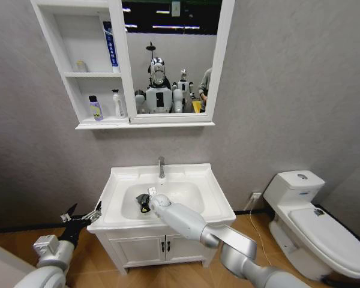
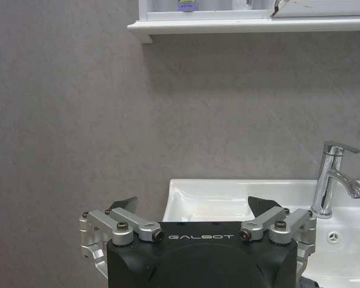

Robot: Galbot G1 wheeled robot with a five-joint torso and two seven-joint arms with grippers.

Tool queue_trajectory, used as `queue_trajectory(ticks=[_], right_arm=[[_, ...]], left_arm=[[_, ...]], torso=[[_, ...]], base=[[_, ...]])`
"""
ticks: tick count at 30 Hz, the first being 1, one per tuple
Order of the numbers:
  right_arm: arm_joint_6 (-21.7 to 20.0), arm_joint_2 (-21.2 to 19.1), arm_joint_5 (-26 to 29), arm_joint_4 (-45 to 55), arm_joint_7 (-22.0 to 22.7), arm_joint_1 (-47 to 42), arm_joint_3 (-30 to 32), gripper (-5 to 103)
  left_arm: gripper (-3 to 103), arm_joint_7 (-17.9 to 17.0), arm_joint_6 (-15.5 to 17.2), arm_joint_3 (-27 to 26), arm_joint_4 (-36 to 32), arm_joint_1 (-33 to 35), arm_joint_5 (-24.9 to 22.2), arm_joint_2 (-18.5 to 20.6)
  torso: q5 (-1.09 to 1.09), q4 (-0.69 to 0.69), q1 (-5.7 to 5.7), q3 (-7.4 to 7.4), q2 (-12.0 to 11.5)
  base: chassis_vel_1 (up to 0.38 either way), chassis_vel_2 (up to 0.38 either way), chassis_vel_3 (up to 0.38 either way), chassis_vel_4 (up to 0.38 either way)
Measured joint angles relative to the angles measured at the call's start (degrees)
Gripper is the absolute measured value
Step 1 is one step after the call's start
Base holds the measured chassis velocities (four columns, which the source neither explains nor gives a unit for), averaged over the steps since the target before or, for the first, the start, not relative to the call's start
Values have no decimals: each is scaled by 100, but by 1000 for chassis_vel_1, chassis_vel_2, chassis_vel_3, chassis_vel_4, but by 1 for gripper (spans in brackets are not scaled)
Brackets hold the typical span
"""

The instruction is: Move facial cleanser and shampoo from washbasin to cabinet, then wipe washbasin with towel.

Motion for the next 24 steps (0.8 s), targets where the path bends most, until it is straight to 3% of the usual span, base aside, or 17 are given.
queue_trajectory(ticks=[5, 7, 9, 14, 15, 18, 19, 21, 22, 24], right_arm=[[-44, -385, -68, 307, 337, -145, 58, 6], [-114, -880, -35, 619, 572, -195, 123, 6], [-142, -1051, 12, 727, 616, -198, 146, 6], [-221, -1829, 348, 1325, 938, -165, 177, 6], [-221, -1829, 348, 1325, 938, -165, 177, 6], [-255, -2460, 510, 1944, 1183, -136, 180, 6], [-255, -2460, 510, 1944, 1183, -136, 180, 6], [-277, -2990, 533, 2530, 1322, -145, 366, 6], [-277, -2990, 533, 2530, 1322, -145, 366, 6], [-171, -3320, 150, 2826, 1343, -155, 577, 6]], left_arm=[[100, 0, 0, 0, 0, 0, 0, 0], [100, -1, 0, 0, 0, 0, 0, 0], [100, -1, 0, 0, 0, 0, 0, 0], [100, -1, 0, 0, 0, 0, 0, 0], [100, -1, 0, 0, 0, 0, 0, 0], [100, -1, 0, -1, 0, 1, 0, 0], [100, -1, 0, -1, 0, 1, 0, 0], [100, -1, 0, 0, 0, 0, 0, 0], [100, -1, 0, 0, 0, 0, 0, 0], [100, -1, 0, 0, 0, 1, 0, 0]], torso=[[2, 4, 0, 0, 0], [1, -2, -1, 0, 0], [1, -3, 0, 0, 0], [2, 0, 0, 0, 0], [2, 0, 0, 0, 0], [3, 3, 0, 0, 0], [3, 3, 0, 0, 0], [2, 0, 0, 0, 0], [2, 0, 0, 0, 0], [2, 0, 0, 0, 0]], base=[[0, 0, 0, 0], [0, 0, 0, 0], [0, 0, 0, 0], [0, 0, 0, 0], [0, 0, 0, 0], [0, 0, 0, 0], [0, 0, 0, 0], [0, 0, 0, 0], [0, 0, 0, 0], [0, 0, 0, 0]])
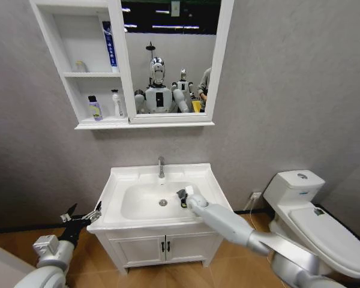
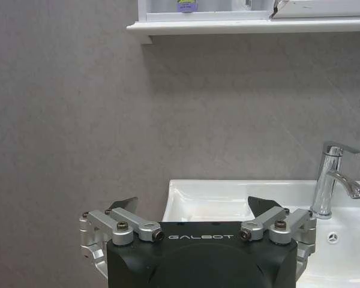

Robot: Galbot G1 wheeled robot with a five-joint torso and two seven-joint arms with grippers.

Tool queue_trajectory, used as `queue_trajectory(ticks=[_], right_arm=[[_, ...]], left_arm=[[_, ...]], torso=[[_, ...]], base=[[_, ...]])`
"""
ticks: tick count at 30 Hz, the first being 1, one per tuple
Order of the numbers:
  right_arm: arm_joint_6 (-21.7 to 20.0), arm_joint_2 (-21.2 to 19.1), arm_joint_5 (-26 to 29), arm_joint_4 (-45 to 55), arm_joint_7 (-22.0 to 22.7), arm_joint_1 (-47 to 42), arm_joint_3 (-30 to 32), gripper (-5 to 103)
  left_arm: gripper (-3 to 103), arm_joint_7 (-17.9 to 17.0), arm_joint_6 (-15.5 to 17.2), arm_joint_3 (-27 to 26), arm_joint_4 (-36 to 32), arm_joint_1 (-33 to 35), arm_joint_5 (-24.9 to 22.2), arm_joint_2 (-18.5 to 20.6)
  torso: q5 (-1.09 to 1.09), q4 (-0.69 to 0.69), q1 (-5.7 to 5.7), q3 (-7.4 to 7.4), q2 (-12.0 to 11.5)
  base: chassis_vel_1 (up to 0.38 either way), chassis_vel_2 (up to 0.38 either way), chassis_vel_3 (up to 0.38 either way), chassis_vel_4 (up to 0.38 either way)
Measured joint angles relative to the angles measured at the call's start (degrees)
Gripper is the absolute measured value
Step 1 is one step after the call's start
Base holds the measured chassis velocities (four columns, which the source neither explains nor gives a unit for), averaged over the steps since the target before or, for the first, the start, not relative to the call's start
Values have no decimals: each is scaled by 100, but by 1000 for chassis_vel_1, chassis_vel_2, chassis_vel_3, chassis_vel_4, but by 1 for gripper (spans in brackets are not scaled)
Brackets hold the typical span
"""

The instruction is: Move facial cleanser and shampoo from washbasin to cabinet, then wipe washbasin with towel.

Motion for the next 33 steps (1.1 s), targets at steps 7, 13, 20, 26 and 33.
queue_trajectory(ticks=[7, 13, 20, 26, 33], right_arm=[[574, -182, -849, -282, -569, -15, 477, 6], [1035, 211, -1339, -1536, -1299, 353, 552, 6], [1067, 591, -1183, -2153, -1634, 710, 478, 6], [886, 475, -1109, -2160, -1605, 667, 489, 6], [920, 329, -1135, -2156, -1714, 518, 516, 6]], left_arm=[[100, 0, 0, 0, 0, 0, 0, 0], [100, 0, 0, 0, 0, 0, 0, 0], [100, 0, 0, 0, 0, 0, 0, 0], [100, 1, 0, 0, 0, 0, 0, 0], [100, 1, 0, 0, 0, 0, 0, 0]], torso=[[0, 1, 0, 0, 0], [-1, 1, 1, 0, 0], [-2, 5, 1, 0, -1], [-3, 2, 0, 0, 0], [-4, 0, 0, 0, 0]], base=[[0, 0, 0, 0], [0, 0, 0, 0], [0, 0, 0, 0], [0, 0, 0, 0], [0, 0, 0, 0]])
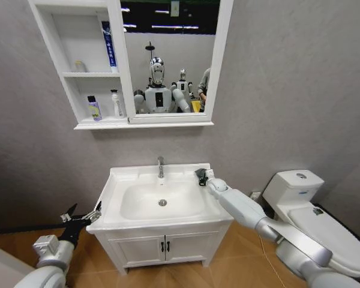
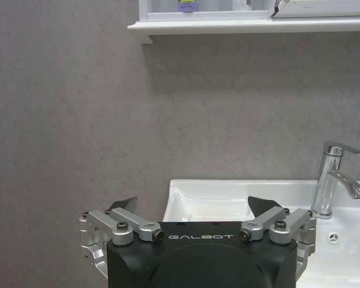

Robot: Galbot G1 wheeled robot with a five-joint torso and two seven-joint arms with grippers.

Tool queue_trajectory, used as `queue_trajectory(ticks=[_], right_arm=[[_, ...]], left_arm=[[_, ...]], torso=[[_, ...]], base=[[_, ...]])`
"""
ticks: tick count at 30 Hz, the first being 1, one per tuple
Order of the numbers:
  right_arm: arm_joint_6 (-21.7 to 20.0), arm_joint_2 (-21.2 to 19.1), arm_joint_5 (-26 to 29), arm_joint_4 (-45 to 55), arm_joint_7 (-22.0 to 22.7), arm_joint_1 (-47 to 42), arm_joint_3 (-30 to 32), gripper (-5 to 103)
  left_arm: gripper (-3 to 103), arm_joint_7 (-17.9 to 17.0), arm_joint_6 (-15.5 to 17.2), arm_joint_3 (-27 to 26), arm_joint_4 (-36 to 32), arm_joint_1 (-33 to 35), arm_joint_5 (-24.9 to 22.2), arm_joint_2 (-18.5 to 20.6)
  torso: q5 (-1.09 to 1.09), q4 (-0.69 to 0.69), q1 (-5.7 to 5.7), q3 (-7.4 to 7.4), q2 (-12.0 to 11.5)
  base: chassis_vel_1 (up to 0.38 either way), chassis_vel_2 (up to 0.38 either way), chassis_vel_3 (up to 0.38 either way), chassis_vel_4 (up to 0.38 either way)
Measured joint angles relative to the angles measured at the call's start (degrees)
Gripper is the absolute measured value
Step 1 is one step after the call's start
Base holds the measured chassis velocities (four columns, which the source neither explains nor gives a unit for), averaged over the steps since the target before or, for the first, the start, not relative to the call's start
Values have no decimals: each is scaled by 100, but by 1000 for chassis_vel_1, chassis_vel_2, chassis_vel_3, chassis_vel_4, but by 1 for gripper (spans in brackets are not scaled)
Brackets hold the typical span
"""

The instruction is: Move facial cleanser and shampoo from washbasin to cabinet, then wipe washbasin with towel.

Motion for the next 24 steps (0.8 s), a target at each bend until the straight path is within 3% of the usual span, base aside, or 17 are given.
queue_trajectory(ticks=[2, 4, 11, 15, 18, 22, 24], right_arm=[[16, 48, 15, -55, -20, 8, 25, 4], [53, 116, 32, -105, -29, 12, 54, 9], [169, 38, 38, 82, -58, -120, 128, 42], [329, -107, -100, 255, -130, -238, 178, 53], [408, -272, -168, 614, -122, -465, 344, 70], [485, -380, -213, 835, -100, -587, 439, 75], [598, -559, -278, 1191, -92, -770, 579, 86]], left_arm=[[100, 0, 0, 0, 0, 0, 0, 0], [100, 0, 0, 0, 0, 0, 0, 0], [100, 0, 0, 0, 0, 0, 0, 0], [100, 0, 0, 0, 0, 0, 0, 0], [100, 0, 0, 0, 0, 0, 0, 0], [100, 0, 0, 0, 0, 0, 0, 0], [100, 0, 0, 0, 0, 0, 0, 0]], torso=[[1, -1, 0, 0, 0], [2, 0, 0, 0, 0], [4, 2, 1, 0, 0], [3, 2, 0, 0, 0], [4, 1, 0, 0, 0], [4, 2, 0, 0, 0], [2, 1, 0, 0, 0]], base=[[0, 0, 0, 0], [0, 0, 0, 0], [0, 0, 0, 0], [0, 0, 0, 0], [0, 0, 0, 0], [0, 0, 0, 0], [0, 0, 0, 0]])
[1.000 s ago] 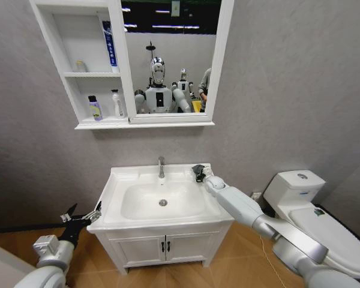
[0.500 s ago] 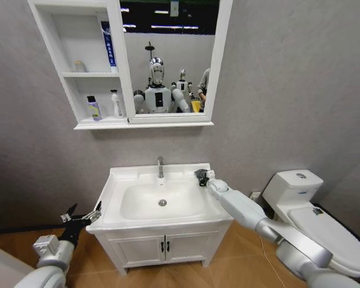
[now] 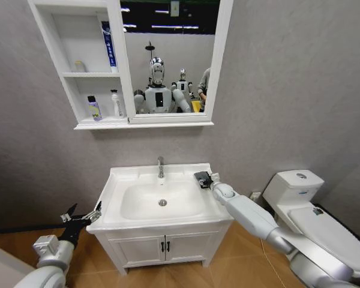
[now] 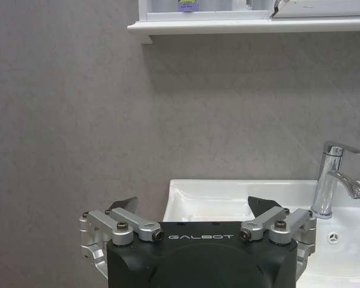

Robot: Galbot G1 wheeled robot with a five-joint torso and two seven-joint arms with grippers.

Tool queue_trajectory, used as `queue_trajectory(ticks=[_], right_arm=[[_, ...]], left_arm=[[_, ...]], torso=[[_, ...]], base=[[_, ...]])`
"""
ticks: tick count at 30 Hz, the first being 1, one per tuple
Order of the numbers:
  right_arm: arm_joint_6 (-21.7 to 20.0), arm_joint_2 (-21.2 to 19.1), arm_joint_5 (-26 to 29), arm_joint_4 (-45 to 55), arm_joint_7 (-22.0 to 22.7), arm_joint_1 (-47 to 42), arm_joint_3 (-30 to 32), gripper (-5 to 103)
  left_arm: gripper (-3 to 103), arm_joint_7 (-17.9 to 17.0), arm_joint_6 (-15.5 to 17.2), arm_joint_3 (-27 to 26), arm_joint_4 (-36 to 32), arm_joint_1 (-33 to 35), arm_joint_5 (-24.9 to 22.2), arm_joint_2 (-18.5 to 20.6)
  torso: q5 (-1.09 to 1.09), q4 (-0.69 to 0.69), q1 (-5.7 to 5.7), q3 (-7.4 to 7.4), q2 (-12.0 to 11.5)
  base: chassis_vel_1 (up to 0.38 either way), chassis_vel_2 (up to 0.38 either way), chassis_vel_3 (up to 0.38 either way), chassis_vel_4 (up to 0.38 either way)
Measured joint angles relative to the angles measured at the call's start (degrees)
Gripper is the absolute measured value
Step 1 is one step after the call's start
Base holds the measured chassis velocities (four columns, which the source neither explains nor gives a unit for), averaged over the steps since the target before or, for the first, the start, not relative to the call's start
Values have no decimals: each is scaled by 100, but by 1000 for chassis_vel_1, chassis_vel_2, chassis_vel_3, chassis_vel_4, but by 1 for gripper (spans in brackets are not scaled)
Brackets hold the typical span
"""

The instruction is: Move facial cleanser and shampoo from washbasin to cabinet, then wipe washbasin with towel.

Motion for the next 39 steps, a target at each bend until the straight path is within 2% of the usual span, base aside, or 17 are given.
queue_trajectory(ticks=[1, 2, 3, 6, 11, 14, 18, 19, 22, 24, 26, 30, 31, 32, 33, 35, 39], right_arm=[[0, 0, 0, 0, 0, 0, 0, 86], [85, -57, -54, 144, 18, -90, 77, 96], [177, -136, -200, 332, 37, -216, 186, 99], [318, -302, -558, 621, 34, -456, 381, 100], [475, -364, -796, 638, 15, -677, 513, 100], [639, -178, -938, 182, -96, -664, 456, 100], [1086, 496, -1223, -850, -303, -478, 378, 100], [1086, 496, -1223, -850, -303, -478, 378, 100], [1355, 1237, -1535, -1652, -457, -235, 327, 100], [1408, 1341, -1649, -1762, -467, -205, 318, 100], [1414, 1356, -1671, -1767, -464, -197, 316, 100], [1208, 1149, -1910, -1325, -117, -214, 327, 100], [1084, 1036, -2012, -1182, -37, -219, 340, 100], [781, 780, -2119, -900, 74, -218, 368, 100], [781, 780, -2119, -900, 74, -218, 368, 100], [411, 556, -1997, -680, 262, -213, 375, 100], [328, 522, -1897, -687, 339, -211, 401, 100]], left_arm=[[100, 0, 0, 0, 0, 0, 0, 0], [100, 0, 0, 0, 0, 0, 0, 0], [100, 0, 0, 0, 0, 0, 0, 0], [100, 0, 0, 0, 0, 0, 0, 0], [100, 0, 0, 0, 0, 0, 0, 0], [100, 0, 0, 0, 0, 0, 0, 0], [100, 2, 0, 0, 0, 0, 0, 0], [100, 2, 0, 0, 0, 0, 0, 0], [100, 1, -1, 0, 0, 2, 0, 0], [100, 0, -1, 0, 0, 0, 0, 0], [100, 0, -2, 0, 0, 0, 0, 0], [100, 0, -2, 0, 0, 0, 0, 0], [100, 0, -1, 0, 0, 0, 0, 0], [100, 0, -2, 0, 1, 0, 0, 0], [100, 0, -2, 0, 1, 0, 0, 0], [100, 0, -1, 0, 1, 0, 0, 0], [100, 0, -1, 0, 1, 0, 0, 0]], torso=[[0, 0, 0, 0, 0], [1, 1, 0, 0, 0], [1, 1, 0, 0, 0], [-1, 1, 0, 0, 0], [0, -1, -1, 0, 0], [-1, -1, -1, -1, 1], [1, -1, 0, 0, 0], [1, -1, 0, 0, 0], [0, 5, 0, 1, 0], [1, 3, 0, 1, 0], [2, 4, 1, 1, 0], [2, 3, 0, 1, 0], [2, 3, 0, 1, 0], [-3, 0, 0, 0, 0], [-3, 0, 0, 0, 0], [0, -3, 0, 0, 0], [2, 0, 0, 0, 0]], base=[[0, 0, 0, 0], [0, 0, 0, 0], [0, 0, 0, 0], [0, 0, 0, 0], [0, 0, 0, 0], [0, 0, 0, 0], [0, 0, 0, 0], [0, 0, 0, 0], [0, 0, 0, 0], [0, 0, 0, 0], [0, 0, 0, 0], [0, 0, 0, 0], [0, 0, 0, 0], [0, 0, 0, 0], [0, 0, 0, 0], [0, 0, 0, 0], [0, 0, 0, 0]])
